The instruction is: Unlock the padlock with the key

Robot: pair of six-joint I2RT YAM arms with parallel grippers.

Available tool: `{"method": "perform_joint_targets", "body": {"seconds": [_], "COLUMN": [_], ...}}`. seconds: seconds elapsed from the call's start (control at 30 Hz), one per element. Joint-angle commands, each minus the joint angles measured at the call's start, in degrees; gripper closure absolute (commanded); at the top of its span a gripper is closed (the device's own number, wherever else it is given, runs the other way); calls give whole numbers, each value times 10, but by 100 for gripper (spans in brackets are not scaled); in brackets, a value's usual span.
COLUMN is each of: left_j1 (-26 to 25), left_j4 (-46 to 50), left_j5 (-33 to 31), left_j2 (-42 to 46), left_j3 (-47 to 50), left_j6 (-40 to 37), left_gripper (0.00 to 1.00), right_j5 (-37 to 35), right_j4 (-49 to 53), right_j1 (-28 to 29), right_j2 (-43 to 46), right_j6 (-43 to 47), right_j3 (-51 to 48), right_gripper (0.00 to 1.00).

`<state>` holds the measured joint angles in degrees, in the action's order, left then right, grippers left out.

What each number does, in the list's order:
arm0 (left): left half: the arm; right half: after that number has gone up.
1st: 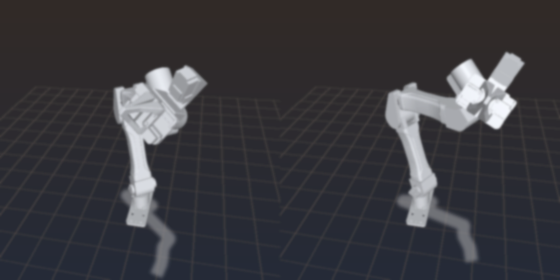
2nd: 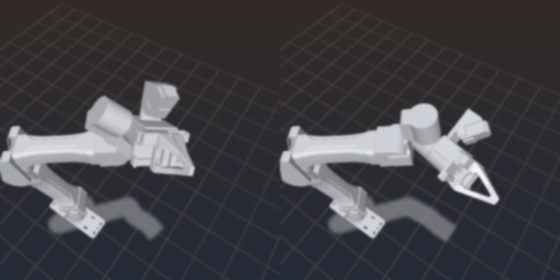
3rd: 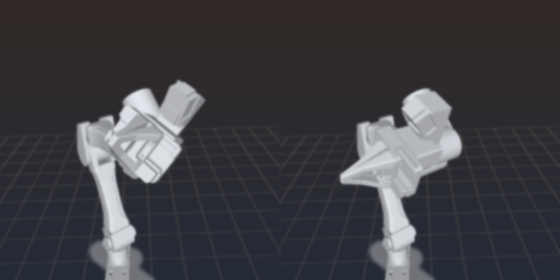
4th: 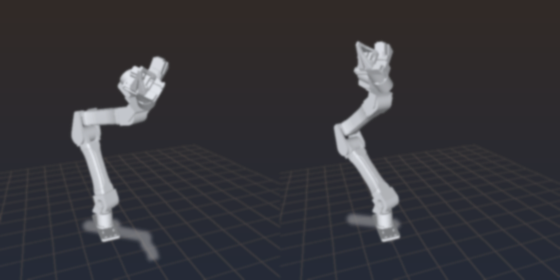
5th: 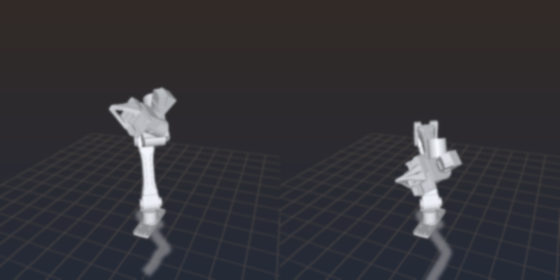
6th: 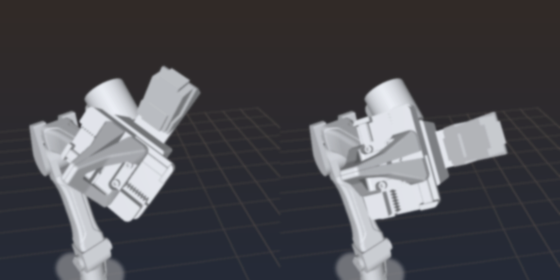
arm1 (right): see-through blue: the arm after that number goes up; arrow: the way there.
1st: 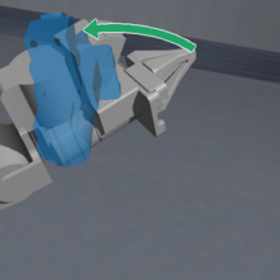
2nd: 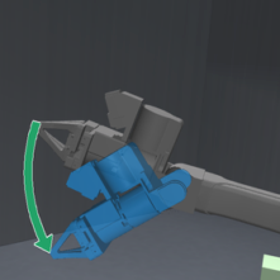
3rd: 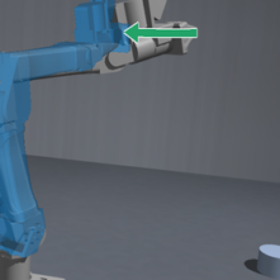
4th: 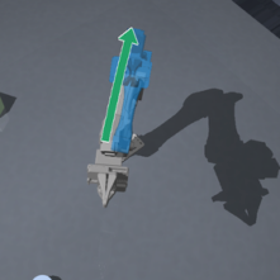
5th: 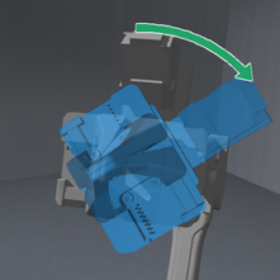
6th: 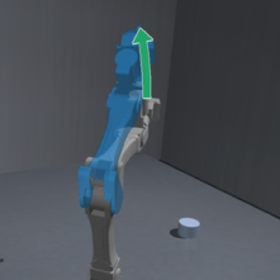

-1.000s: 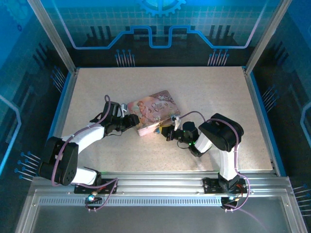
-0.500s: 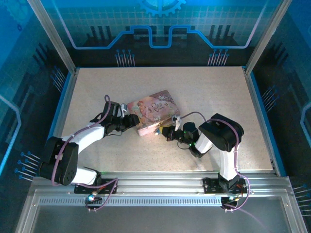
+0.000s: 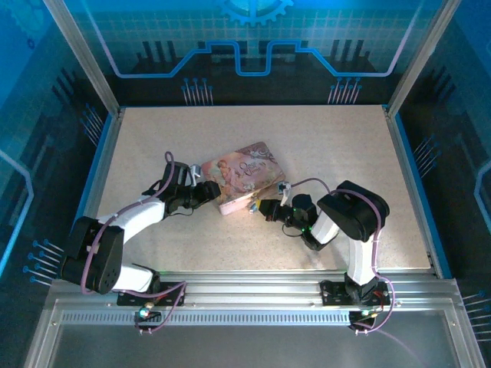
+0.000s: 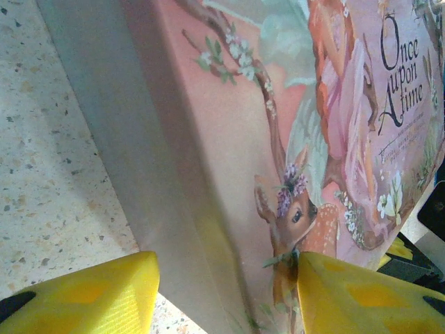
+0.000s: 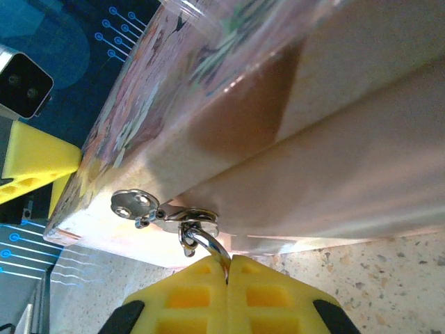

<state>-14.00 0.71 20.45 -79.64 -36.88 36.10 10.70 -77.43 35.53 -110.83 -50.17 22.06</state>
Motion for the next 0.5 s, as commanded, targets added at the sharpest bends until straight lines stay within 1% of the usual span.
{"method": "perform_joint_targets", "body": {"seconds": [0.0,0.1,0.27,0.47], "left_j1": [-3,-3,-3,-3], "left_j4": [53,52,47,43], "left_j5": [-12,-11,-7,-5], "left_j2": [-1,0,0,0], "left_j3": [23,23,27,28], "left_j6": [-1,-1,1,3], "left_gripper": [45,45,44,44], "right_j5": [-18,-21,-13,-2], "right_j4": [-40,-40,-32,-32], "right_j1": [-14,-16,-25,-26], "right_j2": [26,33,35,22], "right_j6": [-32,-43,-105,-159], "right_j3": [-4,-7,-3,10], "right_gripper": [100,100,100,100]}}
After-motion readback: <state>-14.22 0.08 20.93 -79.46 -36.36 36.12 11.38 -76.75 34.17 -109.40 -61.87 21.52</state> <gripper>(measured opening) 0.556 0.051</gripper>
